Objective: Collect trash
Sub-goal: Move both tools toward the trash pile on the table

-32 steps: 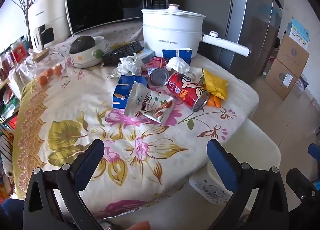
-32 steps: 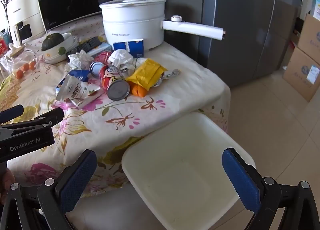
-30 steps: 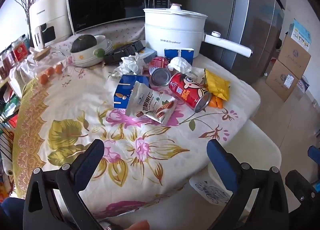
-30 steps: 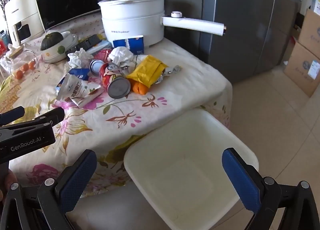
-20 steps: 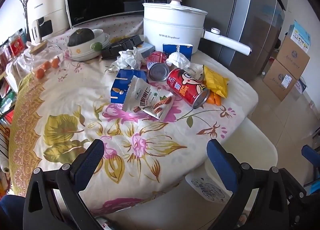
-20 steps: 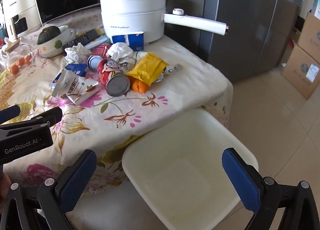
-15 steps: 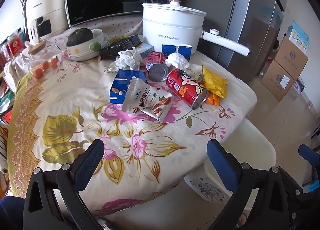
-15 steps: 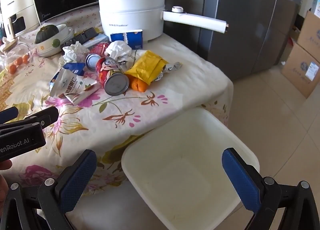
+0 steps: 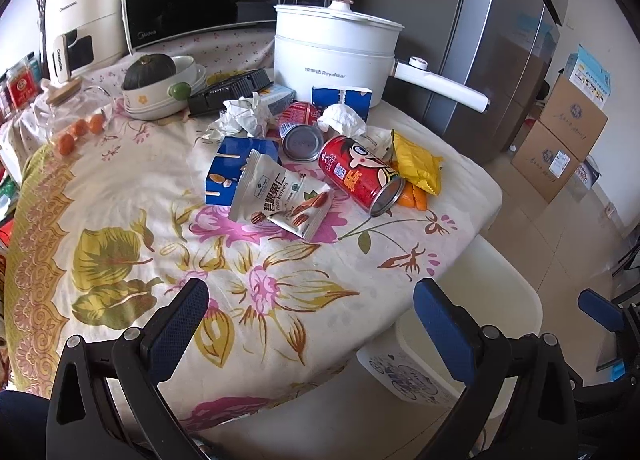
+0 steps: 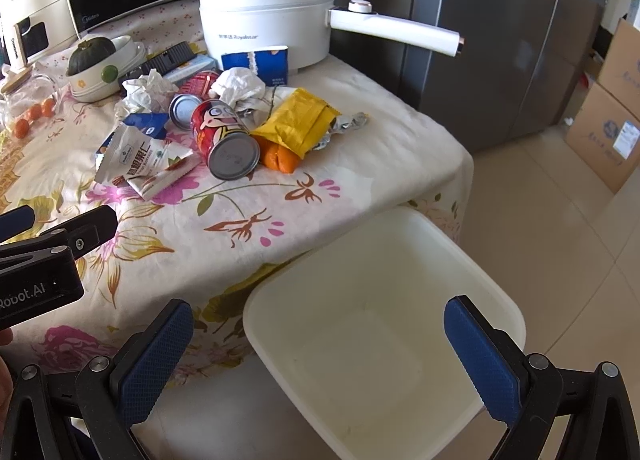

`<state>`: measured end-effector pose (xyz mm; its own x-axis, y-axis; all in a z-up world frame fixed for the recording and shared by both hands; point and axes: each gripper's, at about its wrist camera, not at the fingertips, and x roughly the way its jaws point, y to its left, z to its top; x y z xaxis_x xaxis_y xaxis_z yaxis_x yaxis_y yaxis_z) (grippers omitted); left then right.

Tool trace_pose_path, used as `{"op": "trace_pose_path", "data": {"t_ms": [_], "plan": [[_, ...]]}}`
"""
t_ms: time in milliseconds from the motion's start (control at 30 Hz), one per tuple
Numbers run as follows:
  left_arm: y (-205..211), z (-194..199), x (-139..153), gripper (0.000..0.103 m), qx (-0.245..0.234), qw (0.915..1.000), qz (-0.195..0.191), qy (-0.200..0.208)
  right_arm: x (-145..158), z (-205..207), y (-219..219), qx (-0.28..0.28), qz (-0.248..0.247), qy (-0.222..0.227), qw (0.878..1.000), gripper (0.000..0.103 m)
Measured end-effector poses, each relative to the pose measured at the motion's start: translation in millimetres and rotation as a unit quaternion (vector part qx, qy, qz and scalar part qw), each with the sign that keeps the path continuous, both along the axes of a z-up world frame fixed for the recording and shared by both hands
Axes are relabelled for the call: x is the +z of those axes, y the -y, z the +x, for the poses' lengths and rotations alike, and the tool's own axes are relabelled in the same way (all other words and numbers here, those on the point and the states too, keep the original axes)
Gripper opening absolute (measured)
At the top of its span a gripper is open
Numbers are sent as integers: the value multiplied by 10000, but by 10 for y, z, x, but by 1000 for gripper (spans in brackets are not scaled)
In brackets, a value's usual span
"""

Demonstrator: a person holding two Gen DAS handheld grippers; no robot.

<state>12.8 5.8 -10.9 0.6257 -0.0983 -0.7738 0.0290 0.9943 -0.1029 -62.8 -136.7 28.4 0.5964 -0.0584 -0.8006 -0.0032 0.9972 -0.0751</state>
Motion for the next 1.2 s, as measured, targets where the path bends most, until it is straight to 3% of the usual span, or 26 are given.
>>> {"op": "trace_pose_path", "data": {"t_ms": [1200], "plan": [[55, -4, -39, 103, -28, 9999, -67, -70, -126, 24, -70, 92, 48, -258, 9996, 103]]}}
